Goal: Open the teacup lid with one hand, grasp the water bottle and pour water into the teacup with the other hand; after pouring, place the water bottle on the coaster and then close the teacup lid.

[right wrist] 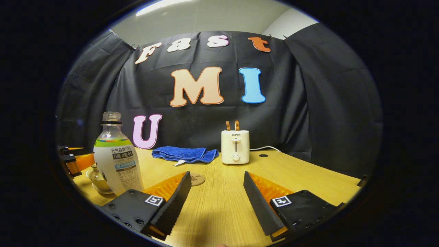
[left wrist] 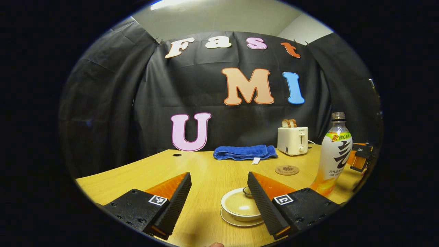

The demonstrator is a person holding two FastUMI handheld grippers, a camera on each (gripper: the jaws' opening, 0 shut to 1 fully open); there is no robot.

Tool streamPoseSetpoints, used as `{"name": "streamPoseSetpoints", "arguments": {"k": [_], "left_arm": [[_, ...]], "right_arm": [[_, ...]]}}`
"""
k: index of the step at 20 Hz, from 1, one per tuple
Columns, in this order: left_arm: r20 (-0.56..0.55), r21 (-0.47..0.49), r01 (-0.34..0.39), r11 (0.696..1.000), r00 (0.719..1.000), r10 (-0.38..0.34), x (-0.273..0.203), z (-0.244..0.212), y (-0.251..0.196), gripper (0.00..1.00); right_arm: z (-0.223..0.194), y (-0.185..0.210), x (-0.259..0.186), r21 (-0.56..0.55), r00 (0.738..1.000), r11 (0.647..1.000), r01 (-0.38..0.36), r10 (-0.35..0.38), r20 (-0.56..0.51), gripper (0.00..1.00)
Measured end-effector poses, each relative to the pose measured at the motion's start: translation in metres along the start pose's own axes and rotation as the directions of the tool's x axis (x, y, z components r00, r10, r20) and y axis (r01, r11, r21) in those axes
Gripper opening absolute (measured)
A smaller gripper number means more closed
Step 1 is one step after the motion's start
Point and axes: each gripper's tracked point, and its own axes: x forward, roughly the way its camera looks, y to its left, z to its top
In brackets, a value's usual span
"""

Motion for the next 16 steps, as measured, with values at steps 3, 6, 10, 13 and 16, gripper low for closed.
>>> {"name": "streamPoseSetpoints", "arguments": {"k": [3,6,10,13,16], "left_arm": [[-0.001,0.002,0.038,0.999,0.999,-0.038,-0.001,0.007,-0.014,0.96],[-0.013,0.011,0.075,0.997,0.997,-0.074,0.000,0.007,-0.025,0.96],[-0.055,0.017,0.102,0.995,0.993,-0.101,0.002,-0.002,-0.032,0.96],[-0.098,0.027,0.099,0.995,0.991,-0.095,0.005,-0.011,-0.032,0.93],[-0.138,0.029,0.106,0.994,0.985,-0.101,0.008,-0.021,-0.035,0.88]], "right_arm": [[-0.001,0.001,0.000,-0.001,1.000,1.000,-0.006,0.006,-0.002,0.95],[-0.001,0.001,0.001,0.001,1.000,1.000,-0.005,0.005,-0.005,0.95],[-0.001,0.001,0.001,0.001,1.000,1.000,-0.004,0.004,-0.005,0.98],[-0.001,0.002,0.001,0.001,1.000,1.000,-0.004,0.004,-0.005,0.99],[-0.001,0.002,0.001,0.001,1.000,1.000,-0.005,0.005,-0.006,0.95]]}}
